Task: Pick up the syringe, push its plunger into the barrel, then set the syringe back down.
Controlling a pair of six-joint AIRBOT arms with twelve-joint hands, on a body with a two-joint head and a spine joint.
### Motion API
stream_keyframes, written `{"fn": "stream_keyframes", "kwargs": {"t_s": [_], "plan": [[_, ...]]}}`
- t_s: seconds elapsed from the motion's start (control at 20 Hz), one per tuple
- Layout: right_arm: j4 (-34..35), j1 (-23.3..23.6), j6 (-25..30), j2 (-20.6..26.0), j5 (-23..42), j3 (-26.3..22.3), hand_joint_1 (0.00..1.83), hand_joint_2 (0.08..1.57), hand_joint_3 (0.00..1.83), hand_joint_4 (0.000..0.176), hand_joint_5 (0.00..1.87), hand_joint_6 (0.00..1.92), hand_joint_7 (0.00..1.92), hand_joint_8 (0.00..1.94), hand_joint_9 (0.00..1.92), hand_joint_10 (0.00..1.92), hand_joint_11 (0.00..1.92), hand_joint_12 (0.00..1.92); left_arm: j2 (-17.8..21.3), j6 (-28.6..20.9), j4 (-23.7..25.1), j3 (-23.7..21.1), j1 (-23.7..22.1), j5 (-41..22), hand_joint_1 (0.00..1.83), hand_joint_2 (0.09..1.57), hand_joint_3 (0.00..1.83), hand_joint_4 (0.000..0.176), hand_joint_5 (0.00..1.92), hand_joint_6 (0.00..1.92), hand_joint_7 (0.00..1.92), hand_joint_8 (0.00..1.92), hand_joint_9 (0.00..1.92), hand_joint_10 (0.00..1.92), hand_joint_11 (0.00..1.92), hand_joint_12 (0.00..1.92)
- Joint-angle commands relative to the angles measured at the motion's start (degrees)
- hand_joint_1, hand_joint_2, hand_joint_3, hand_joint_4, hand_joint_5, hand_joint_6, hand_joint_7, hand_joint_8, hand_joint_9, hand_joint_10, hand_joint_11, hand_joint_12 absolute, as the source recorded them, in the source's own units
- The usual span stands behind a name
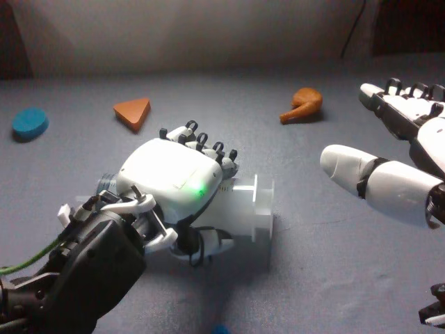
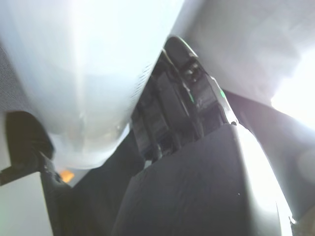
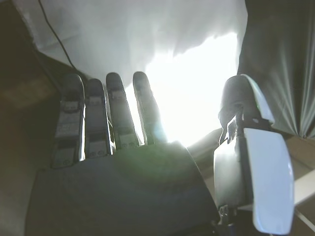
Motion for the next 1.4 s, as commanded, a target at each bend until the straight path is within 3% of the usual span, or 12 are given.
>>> {"fn": "stream_keyframes", "kwargs": {"t_s": [0.0,0.45,0.55,0.7,0.85,1.0,1.05,1.1,1.2,1.25,1.3,1.35], "plan": [[-4.87,0.38,0.43,0.06,4.37,0.09,0.0,1.11,0.0,0.064,0.09,0.01,0.07,0.0,0.02,0.0,0.0,0.34,0.48,-0.07,3.19,-0.14,-0.9,-4.8,0.57,1.0,0.0,0.0,0.36,0.0,0.34,0.0,0.3,0.0,0.03,0.81],[-4.87,-0.01,0.21,0.18,3.88,0.09,0.0,1.11,0.0,0.063,0.1,0.01,0.09,0.01,0.04,0.0,0.0,0.38,6.87,3.14,-0.85,-4.27,-4.11,-4.44,0.25,0.97,0.0,0.0,0.11,0.0,0.04,0.0,0.02,0.0,0.0,0.37],[-4.87,-0.15,-0.07,0.24,3.6,0.09,0.0,1.11,0.0,0.063,0.11,0.0,0.09,0.0,0.05,0.0,0.0,0.41,8.43,6.76,-5.8,-5.87,-5.58,-5.85,0.23,0.97,0.0,0.0,0.12,0.0,0.04,0.0,0.02,0.0,0.0,0.36],[-4.87,-0.31,-0.54,0.49,3.13,0.09,0.0,1.11,0.0,0.064,0.12,0.0,0.08,0.0,0.04,0.0,0.0,0.4,10.56,19.05,-21.06,-10.38,-9.02,-12.55,0.23,0.97,0.0,0.0,0.11,0.0,0.04,0.0,0.02,0.0,0.0,0.39],[-4.88,-0.5,-1.45,0.53,3.0,0.09,0.0,1.11,0.0,0.052,0.11,0.0,0.09,0.0,0.05,0.0,0.0,0.39,10.93,15.77,-25.61,-13.46,-9.38,-20.88,0.24,0.97,0.0,0.0,0.14,0.0,0.1,0.0,0.1,0.01,0.0,0.5],[-5.94,-0.98,-2.58,0.59,2.84,0.1,0.03,1.22,0.0,0.0,0.42,0.04,0.45,0.02,0.4,0.05,0.06,1.05,10.93,13.82,-25.86,-15.86,-9.47,-25.09,0.27,1.06,0.0,0.0,0.39,0.01,0.46,0.02,0.55,0.06,0.26,0.84],[-6.31,-1.01,-2.63,0.61,3.03,0.1,0.1,1.25,0.0,0.0,0.58,0.08,0.61,0.07,0.58,0.14,0.22,1.27,10.93,13.85,-25.86,-16.46,-9.65,-25.79,0.35,1.1,0.0,0.0,0.54,0.02,0.6,0.04,0.71,0.13,0.43,0.97],[-6.35,-0.95,-2.63,0.61,3.13,0.1,0.21,1.24,0.0,0.0,0.68,0.11,0.72,0.13,0.59,0.64,0.4,1.44,10.93,13.85,-25.86,-16.87,-9.76,-26.28,0.44,1.13,0.0,0.0,0.7,0.01,0.72,0.05,0.78,0.31,0.54,1.12],[-6.35,-0.76,-2.63,0.61,3.16,0.1,0.33,1.25,0.0,0.0,0.66,0.68,0.67,0.85,0.62,1.41,0.62,1.76,10.94,14.17,-25.57,-17.55,-10.19,-26.8,0.53,1.17,0.0,0.0,0.86,0.02,0.86,0.12,0.75,0.84,0.68,1.29],[-6.36,-0.68,-2.63,0.61,3.17,0.1,0.37,1.24,0.0,0.0,0.6,1.12,0.69,1.18,0.72,1.62,0.75,1.88,10.89,14.18,-25.49,-17.6,-10.26,-26.76,0.56,1.18,0.0,0.0,0.93,0.03,0.81,0.43,0.72,1.11,0.76,1.37],[-6.39,-0.59,-2.63,0.61,3.17,0.1,0.41,1.25,0.0,0.0,0.57,1.56,0.73,1.57,0.87,1.86,1.01,1.91,10.79,14.19,-25.07,-17.6,-10.28,-26.76,0.6,1.2,0.0,0.0,0.9,0.36,0.68,1.02,0.71,1.5,0.85,1.59],[-6.41,-0.5,-2.62,0.61,3.18,0.11,0.45,1.26,0.0,0.0,0.55,1.84,0.76,1.85,1.01,1.91,1.2,1.92,10.73,14.29,-24.85,-17.6,-10.28,-26.66,0.61,1.21,0.0,0.0,0.77,0.93,0.67,1.4,0.76,1.75,0.88,1.84]]}}
